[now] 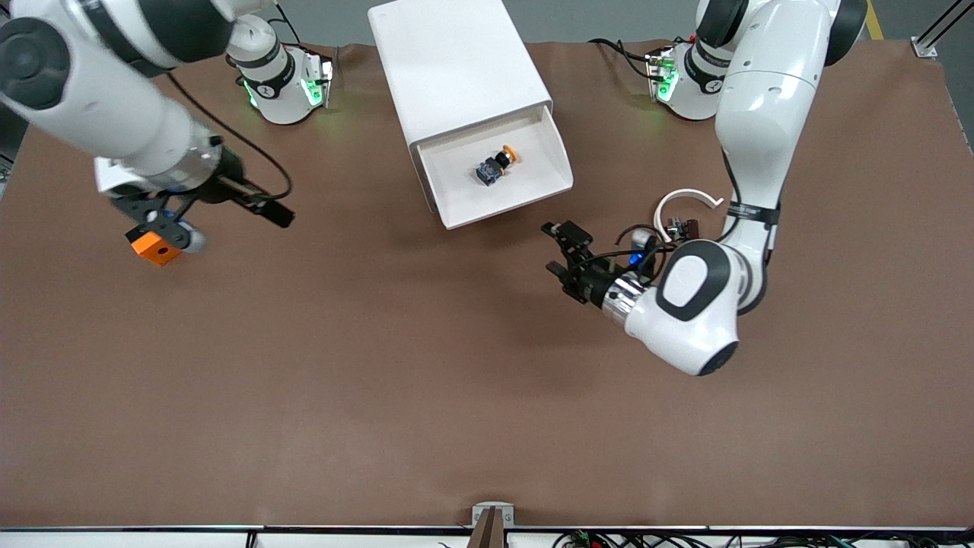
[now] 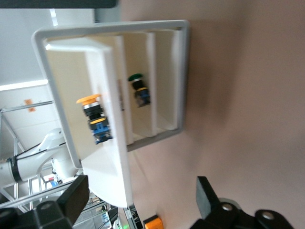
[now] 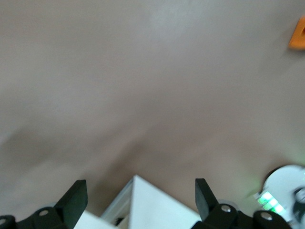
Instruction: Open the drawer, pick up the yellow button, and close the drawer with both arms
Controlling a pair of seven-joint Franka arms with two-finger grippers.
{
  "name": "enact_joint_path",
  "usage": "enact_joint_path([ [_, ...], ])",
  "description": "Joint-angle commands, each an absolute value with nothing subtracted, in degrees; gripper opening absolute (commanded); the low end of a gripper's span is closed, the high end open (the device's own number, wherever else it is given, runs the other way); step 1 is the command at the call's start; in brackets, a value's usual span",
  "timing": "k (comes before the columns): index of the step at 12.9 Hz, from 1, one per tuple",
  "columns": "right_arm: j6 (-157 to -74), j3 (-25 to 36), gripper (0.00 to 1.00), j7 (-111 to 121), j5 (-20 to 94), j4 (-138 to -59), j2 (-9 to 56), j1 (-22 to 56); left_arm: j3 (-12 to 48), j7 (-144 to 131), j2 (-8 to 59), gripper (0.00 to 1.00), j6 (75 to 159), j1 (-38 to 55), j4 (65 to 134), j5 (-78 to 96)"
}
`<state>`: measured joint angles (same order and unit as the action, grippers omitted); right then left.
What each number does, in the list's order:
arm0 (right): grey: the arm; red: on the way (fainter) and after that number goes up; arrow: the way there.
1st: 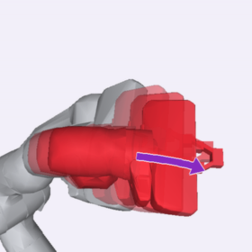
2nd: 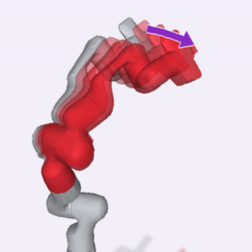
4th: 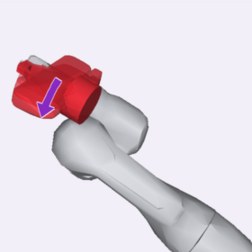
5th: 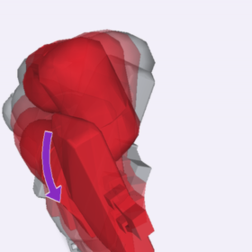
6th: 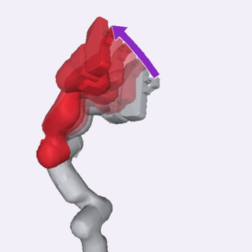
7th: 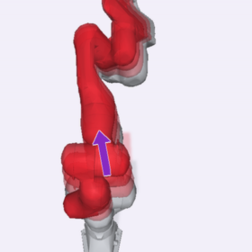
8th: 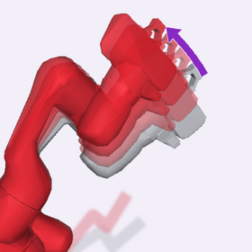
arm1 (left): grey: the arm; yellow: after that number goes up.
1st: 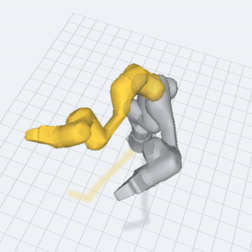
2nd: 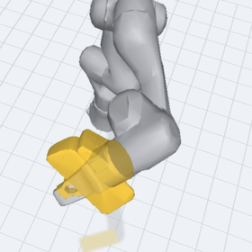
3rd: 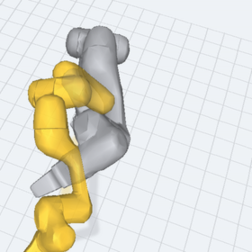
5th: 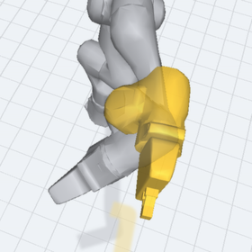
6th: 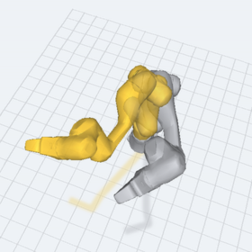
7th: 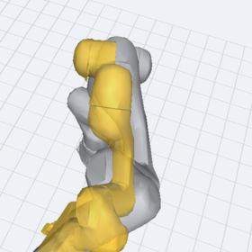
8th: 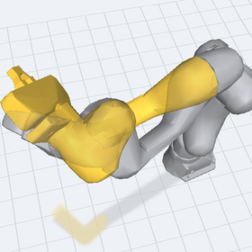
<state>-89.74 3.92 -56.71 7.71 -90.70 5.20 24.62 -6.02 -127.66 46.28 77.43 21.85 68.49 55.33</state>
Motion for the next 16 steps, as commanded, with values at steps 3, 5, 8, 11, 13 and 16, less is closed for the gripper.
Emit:
enact_joint_path([
  [3,-95.52,4.66,1.0,-78.62,8.35,-92.45,5.27,38.03,-13.52,-109.91,43.33,1.0,77.26,22.59,67.41,53.89],
  [5,-99.56,4.75,1.0,-83.48,6.69,-95.44,5.8,43.92,-14.06,-99.98,42.02,1.0,78.21,23.02,67.41,46.63],
  [8,-101.6,4.75,1.0,-87.18,4.22,-95.98,10.36,49.64,-14.06,-90.91,40.09,1.0,81.46,24.25,67.5,36.33],
  [11,-106.07,4.75,1.0,-92.53,4.13,-95.71,14.23,52.55,-14.06,-81.94,37.98,1.0,84.55,24.26,67.67,27.87],
  [13,-107.48,4.75,1.0,-93.16,4.04,-95.71,15.81,54.22,-13.63,-78.59,37.09,1.0,84.73,24.34,67.76,24.19],
  [16,-109.51,4.75,1.0,-94.04,4.04,-95.54,17.22,55.28,-13.54,-76.3,36.48,1.0,84.73,25.49,67.94,20.67],
])
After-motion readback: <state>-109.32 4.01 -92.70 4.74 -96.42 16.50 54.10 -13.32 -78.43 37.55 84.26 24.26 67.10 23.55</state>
